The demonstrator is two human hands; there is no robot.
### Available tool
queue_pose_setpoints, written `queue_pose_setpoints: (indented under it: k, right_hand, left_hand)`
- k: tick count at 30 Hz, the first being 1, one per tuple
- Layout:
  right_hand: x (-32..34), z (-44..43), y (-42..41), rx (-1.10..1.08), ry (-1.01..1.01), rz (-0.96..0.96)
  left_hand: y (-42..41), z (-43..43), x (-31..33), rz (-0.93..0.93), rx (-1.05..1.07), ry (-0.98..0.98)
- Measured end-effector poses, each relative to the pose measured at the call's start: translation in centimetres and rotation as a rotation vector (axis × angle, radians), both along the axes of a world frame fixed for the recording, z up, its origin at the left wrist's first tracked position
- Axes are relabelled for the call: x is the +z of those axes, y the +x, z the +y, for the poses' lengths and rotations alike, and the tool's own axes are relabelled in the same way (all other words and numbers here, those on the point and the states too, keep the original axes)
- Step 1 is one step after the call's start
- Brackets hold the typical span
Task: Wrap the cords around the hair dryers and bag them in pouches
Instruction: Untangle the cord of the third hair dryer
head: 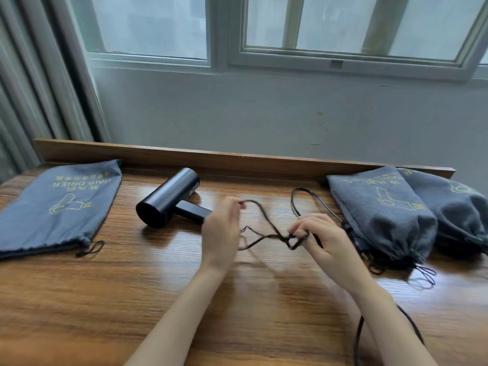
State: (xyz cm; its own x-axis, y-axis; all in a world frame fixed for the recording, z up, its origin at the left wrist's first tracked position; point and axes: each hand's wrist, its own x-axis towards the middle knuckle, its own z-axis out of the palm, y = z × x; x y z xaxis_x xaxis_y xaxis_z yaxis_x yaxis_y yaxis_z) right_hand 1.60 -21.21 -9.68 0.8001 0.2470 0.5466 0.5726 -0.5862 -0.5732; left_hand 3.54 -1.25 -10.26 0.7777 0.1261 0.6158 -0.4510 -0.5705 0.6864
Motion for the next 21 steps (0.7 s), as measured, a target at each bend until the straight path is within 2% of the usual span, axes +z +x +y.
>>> queue_pose_setpoints:
  k: [3, 6, 7, 8, 9, 11, 13, 15, 17, 19, 21]
  right_hand:
    - [-0.2, -0.5, 0.0, 0.009, -0.062, -0.006]
    - [-0.2, -0.9, -0.1, -0.038, -0.077, 0.017]
    - [-0.2, -0.8, -0.2, -0.043, -0.065, 0.042]
    - [-0.2, -0.7, -0.3, -0.044, -0.035, 0.095]
    - [-0.1, -0.4, -0.5, -0.037, 0.012, 0.176]
    - [0.1, 0.4, -0.8, -0.011, 0.127, 0.342]
    - [0.5, 0.8, -1.2, 0.01, 0.19, 0.414]
    - [0.6, 0.9, -1.4, 0.024, 0.21, 0.424]
    - [0.6, 0.8, -1.4, 0.01, 0.224, 0.414]
    - [0.8, 0.9, -1.5, 0.003, 0.235, 0.385]
    - [0.8, 0.9, -1.5, 0.013, 0.222, 0.369]
  left_hand:
    - [1.0, 1.6, -0.1, 0.226, 0.004, -0.314]
    - [1.8, 2.6, 0.1, 0.39, 0.039, -0.891]
    - [1.9, 3.0, 0.1, 0.411, 0.076, -0.991]
    - [1.9, 3.3, 0.2, 0.412, 0.096, -0.953]
    - [1.6, 3.2, 0.3, 0.4, 0.1, -0.828]
    - [0.9, 2.5, -0.1, 0.342, 0.108, -0.452]
    - [0.4, 1.5, -1.0, 0.135, 0.187, -0.02]
    - [-0.1, 0.6, -1.2, -0.11, 0.169, 0.306]
    - [-0.9, -0.5, -1.0, -0.271, -0.032, 0.559]
    - [-1.6, -1.9, -1.2, -0.288, -0.228, 0.791]
    - [-1.6, -2.5, -1.6, -0.249, -0.28, 0.829]
